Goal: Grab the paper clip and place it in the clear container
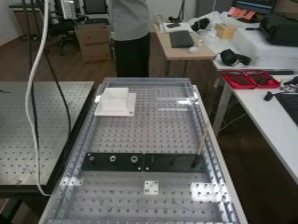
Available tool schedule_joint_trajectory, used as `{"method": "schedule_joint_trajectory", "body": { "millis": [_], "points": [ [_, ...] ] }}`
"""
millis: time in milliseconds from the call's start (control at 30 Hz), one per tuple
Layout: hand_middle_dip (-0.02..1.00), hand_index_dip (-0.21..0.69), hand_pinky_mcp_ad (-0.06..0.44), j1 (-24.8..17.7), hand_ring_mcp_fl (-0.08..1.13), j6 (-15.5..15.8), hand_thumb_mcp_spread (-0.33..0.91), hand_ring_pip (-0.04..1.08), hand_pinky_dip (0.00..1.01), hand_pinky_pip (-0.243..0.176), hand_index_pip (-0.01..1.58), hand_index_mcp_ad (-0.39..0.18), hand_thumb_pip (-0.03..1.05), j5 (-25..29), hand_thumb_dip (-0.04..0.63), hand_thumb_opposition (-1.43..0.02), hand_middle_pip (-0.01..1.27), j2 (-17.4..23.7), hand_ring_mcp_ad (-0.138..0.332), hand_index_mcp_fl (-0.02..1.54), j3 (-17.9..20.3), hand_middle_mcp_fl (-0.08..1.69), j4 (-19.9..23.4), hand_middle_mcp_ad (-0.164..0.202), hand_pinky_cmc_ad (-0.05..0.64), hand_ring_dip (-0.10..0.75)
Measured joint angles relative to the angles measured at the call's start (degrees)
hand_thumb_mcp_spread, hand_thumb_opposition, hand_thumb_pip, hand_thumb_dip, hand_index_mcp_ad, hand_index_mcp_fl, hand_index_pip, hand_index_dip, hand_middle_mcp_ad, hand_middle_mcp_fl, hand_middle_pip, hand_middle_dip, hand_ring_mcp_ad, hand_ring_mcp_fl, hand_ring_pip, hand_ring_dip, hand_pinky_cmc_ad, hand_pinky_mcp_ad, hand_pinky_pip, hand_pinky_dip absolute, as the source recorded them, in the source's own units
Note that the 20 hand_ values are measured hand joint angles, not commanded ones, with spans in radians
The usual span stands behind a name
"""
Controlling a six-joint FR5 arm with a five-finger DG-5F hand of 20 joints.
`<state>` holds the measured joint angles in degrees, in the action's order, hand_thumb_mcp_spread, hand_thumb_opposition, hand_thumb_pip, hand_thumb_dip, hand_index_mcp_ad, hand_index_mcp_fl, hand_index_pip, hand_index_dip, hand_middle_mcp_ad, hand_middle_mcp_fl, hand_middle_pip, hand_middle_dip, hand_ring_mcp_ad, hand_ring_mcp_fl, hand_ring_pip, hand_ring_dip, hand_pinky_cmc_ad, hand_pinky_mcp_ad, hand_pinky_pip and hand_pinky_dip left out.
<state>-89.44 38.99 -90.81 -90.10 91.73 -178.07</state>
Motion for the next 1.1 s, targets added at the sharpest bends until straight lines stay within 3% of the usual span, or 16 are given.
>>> {"method": "schedule_joint_trajectory", "body": {
  "millis": [167,233,300,400,567,700,1067,1100],
  "points": [
    [0.04,0.000,0.038,0.1,0.00,-0.1,-0.01,0.01,0.02,0.002,0.02,0.024,0.02,-0.2,0.000,-0.01,0.01,0.2,0.070,-0.01,0.3,-0.01,0.3,0.063,0.000,0.021],
    [0.04,0.000,0.051,0.1,0.00,-0.1,0.09,0.02,0.06,0.000,0.02,0.024,0.20,-0.2,0.021,-0.12,0.03,0.2,0.070,0.00,0.3,-0.01,0.3,0.063,-0.002,0.021],
    [0.04,0.000,0.101,0.1,0.00,-0.2,0.16,0.03,0.12,-0.010,0.02,0.024,0.32,-0.1,0.023,-0.27,0.05,0.2,0.073,-0.01,0.3,0.00,0.3,0.065,0.028,0.017],
    [0.06,-0.002,0.199,0.1,0.00,-0.3,0.18,0.06,0.21,-0.026,0.06,-0.007,0.31,-0.1,0.019,-0.49,0.09,0.3,0.093,-0.01,0.4,-0.01,0.3,0.066,0.131,0.021],
    [0.08,-0.002,0.279,0.0,0.00,-0.2,0.18,0.07,0.29,-0.040,0.07,-0.007,0.32,0.0,0.016,-0.60,0.10,0.3,0.154,0.00,0.4,-0.01,0.2,0.068,0.232,0.024],
    [0.09,-0.002,0.300,-0.1,0.00,-0.2,0.18,0.08,0.30,-0.075,0.07,-0.007,0.32,0.2,0.014,-0.65,0.10,0.4,0.152,0.00,0.4,0.00,0.3,0.070,0.281,0.042],
    [0.11,-0.002,0.330,-0.1,0.00,-1.0,0.18,0.09,0.34,-0.073,0.09,-0.009,0.34,0.4,0.014,-0.68,0.12,0.4,0.188,0.03,1.6,0.00,0.8,0.091,0.333,0.044],
    [0.11,-0.002,0.330,-0.1,0.00,-1.2,0.19,0.08,0.34,-0.087,0.09,-0.009,0.34,0.5,0.014,-0.69,0.12,0.4,0.188,0.03,2.0,0.00,0.9,0.089,0.344,0.044]
  ]
}}
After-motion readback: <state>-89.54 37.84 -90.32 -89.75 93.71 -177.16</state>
